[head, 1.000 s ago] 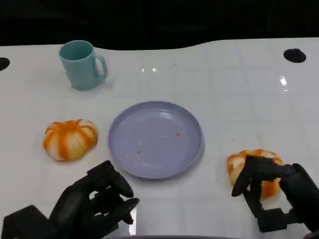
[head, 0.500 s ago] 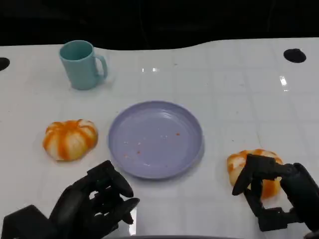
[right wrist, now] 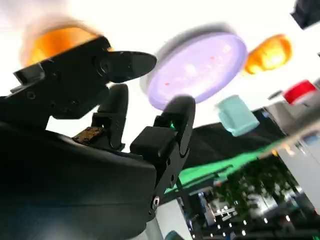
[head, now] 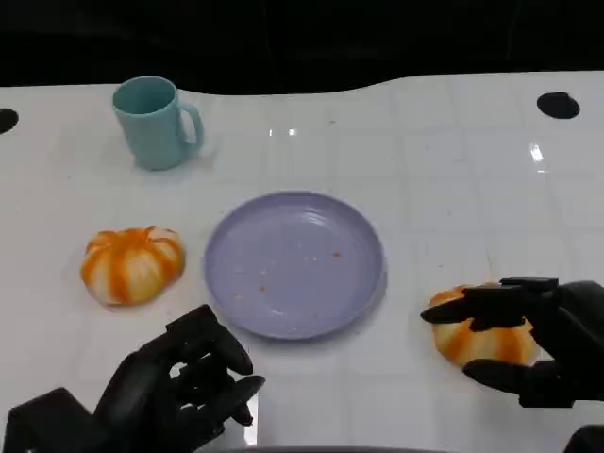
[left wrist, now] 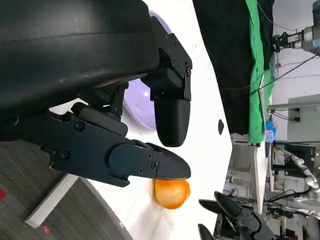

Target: Grasp the bread from the table and place it into the plate.

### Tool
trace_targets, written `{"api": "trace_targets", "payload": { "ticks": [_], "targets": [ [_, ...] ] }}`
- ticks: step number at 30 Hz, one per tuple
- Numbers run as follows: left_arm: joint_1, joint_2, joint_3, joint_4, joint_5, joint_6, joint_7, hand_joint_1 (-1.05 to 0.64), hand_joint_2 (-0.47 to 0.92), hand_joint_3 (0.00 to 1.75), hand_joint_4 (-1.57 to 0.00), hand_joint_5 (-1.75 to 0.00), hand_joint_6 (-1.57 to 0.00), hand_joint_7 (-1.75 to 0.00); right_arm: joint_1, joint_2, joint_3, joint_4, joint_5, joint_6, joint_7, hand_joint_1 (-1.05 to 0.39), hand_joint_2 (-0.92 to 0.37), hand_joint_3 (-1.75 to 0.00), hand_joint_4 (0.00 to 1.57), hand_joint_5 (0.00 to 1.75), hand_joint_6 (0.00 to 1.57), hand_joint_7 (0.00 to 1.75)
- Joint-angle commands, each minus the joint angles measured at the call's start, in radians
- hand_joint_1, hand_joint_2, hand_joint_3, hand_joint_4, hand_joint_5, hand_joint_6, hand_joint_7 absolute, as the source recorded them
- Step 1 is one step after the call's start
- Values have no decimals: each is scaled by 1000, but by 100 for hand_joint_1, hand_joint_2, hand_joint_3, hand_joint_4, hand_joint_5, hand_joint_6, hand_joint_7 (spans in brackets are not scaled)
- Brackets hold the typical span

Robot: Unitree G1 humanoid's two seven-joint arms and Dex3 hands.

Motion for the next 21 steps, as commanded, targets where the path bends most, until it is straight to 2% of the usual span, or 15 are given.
{"api": "trace_targets", "payload": {
  "ticks": [1, 7, 15, 21],
  "targets": [
    [5, 12, 5, -8, -2, -1, -7, -58, 92, 20, -66, -175, -50, -169, 10, -54, -4, -65, -17, 58, 50, -34, -83, -2, 35, 41, 53, 0],
    [7, 12, -2, -20, 8, 12, 1, -58, 92, 21, -65, -175, -50, -168, 12, -100, 11, -164, -104, 178, 134, -37, -82, 0, 18, 28, 35, 0],
    [13, 7, -8, -24, 24, 3, 9, -60, 92, 21, -66, -175, -50, -168, -8, -137, 50, -199, -233, 259, 177, -37, -80, 0, 16, 25, 30, 0],
    [19, 2, -9, -38, 21, 16, 6, -61, 92, 21, -65, -175, -51, -167, -31, -132, 87, -165, -313, 292, 165, -33, -77, 0, 16, 22, 29, 0]
  ]
}}
